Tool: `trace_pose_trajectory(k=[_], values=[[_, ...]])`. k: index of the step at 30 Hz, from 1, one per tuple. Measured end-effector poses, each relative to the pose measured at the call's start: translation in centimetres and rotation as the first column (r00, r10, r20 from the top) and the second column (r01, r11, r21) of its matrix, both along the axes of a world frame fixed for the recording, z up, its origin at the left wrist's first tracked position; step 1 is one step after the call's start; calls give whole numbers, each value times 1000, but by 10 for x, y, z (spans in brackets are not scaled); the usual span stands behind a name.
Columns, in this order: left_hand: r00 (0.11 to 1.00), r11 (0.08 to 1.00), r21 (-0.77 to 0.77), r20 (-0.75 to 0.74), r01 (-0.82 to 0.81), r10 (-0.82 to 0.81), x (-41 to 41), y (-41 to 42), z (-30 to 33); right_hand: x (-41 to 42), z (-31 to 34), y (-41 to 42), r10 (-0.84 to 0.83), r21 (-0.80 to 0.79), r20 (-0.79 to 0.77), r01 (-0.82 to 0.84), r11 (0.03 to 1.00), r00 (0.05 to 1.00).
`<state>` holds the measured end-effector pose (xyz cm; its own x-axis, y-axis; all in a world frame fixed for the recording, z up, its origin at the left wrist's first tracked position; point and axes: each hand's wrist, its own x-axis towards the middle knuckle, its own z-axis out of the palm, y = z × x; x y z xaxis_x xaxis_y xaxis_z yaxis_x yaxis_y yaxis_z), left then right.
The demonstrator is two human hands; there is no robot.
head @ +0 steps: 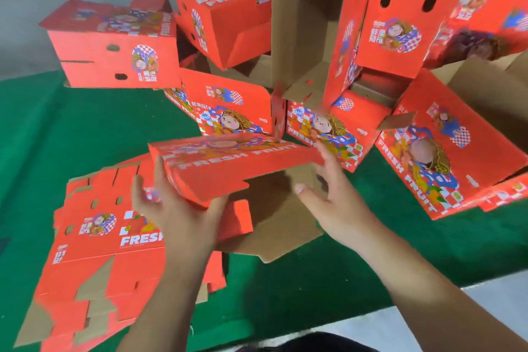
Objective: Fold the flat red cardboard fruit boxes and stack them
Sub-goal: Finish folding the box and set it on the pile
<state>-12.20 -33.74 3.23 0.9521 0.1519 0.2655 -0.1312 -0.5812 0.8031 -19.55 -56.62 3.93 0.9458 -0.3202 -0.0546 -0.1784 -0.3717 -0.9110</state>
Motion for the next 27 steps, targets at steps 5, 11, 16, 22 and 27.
trace_pose_trajectory(k=[5,11,16,22,27], values=[[949,915,299,74,272,-307,14,-16,13,-10,2,28,137,-40,28,-136,990,990],[950,913,274,-154,303,-270,19,-53,23,-13,25,22,174,-371,27,-152,916,984],[910,864,-402,-145,304,-388,-3,-90,16,-11,41,19,141,-830,174,68,554,975],[833,733,-679,-379,44,-402,-50,-131,-6,-9,22,4,135,-833,56,-29,553,989],[826,746,-634,-298,204,-479,-40,-126,-8,2,10,-48,74,-728,-6,-55,683,997]])
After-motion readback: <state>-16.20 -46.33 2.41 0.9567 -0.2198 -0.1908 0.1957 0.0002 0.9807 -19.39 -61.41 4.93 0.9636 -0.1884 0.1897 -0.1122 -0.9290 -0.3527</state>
